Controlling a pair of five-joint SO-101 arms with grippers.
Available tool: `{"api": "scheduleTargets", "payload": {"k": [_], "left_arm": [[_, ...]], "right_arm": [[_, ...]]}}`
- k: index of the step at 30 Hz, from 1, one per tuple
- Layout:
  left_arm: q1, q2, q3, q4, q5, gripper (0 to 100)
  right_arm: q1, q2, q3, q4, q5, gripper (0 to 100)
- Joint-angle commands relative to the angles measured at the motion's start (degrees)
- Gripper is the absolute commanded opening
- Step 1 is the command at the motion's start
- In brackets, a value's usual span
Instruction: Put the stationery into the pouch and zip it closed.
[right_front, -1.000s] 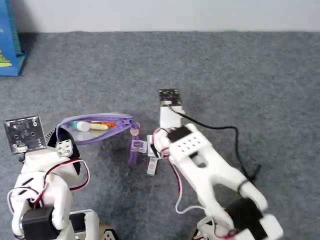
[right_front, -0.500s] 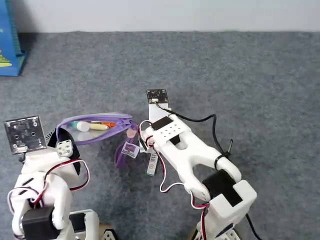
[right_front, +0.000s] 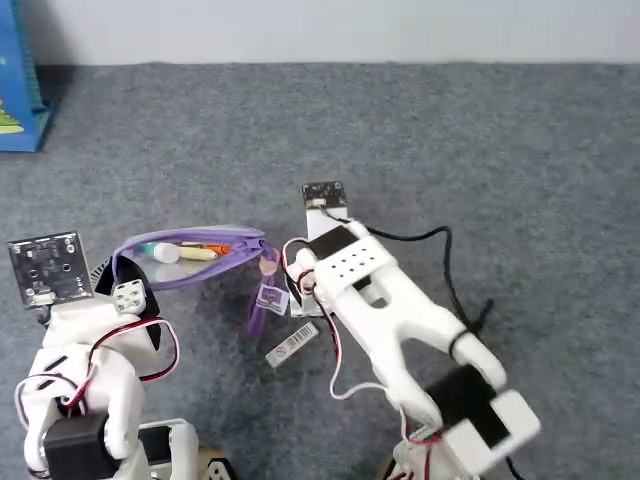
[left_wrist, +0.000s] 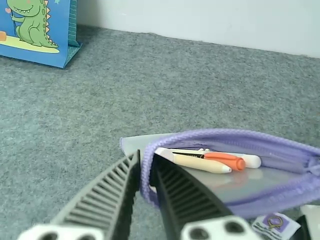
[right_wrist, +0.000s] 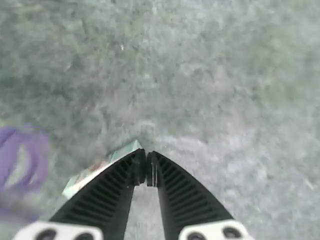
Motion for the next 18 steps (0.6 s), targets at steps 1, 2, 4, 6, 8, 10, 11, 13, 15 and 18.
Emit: {"api": "scheduleTargets", "payload": {"k": [1, 2, 4, 6, 8, 10, 11, 13, 15, 18], "left_arm": [[0.0, -0.4, -0.6, -1.1, 0.4, 1], [0.0, -0.4, -0.6, -1.1, 0.4, 1], [0.0, -0.4, -0.6, -1.1, 0.4, 1], [-0.1, -0.4, -0.6, -1.1, 0.4, 1], [-0.1, -0.4, -0.6, -1.1, 0.4, 1], [-0.1, -0.4, -0.6, -1.1, 0.4, 1], [-0.1, -0.4, -0.6, -1.1, 0.4, 1], [-0.1, -0.4, -0.6, -1.1, 0.4, 1], [-0.1, -0.4, -0.6, -1.1, 0.4, 1], [-0.2, -0.4, -0.6, -1.1, 0.4, 1]], "right_arm": [[0.0, -7.1, -1.9, 3.8, 0.4, 0.8], [-0.3, -7.6, -1.7, 4.3, 0.4, 0.8], [-1.0, -7.8, -1.0, 5.1, 0.4, 0.9], [-1.9, -7.7, 0.1, 5.6, 0.1, 0.9], [-2.2, -7.7, 1.3, 5.0, -1.3, 1.0], [-3.3, -7.7, 2.5, 3.7, -3.1, 2.9], [-3.9, -7.7, 3.3, 3.0, -3.3, 5.5], [-5.5, -7.7, 5.4, 0.8, -3.5, 12.6], [-7.2, -7.7, 7.0, -1.7, -3.6, 19.4], [-9.1, -7.7, 8.1, -4.6, -4.5, 23.7]]}}
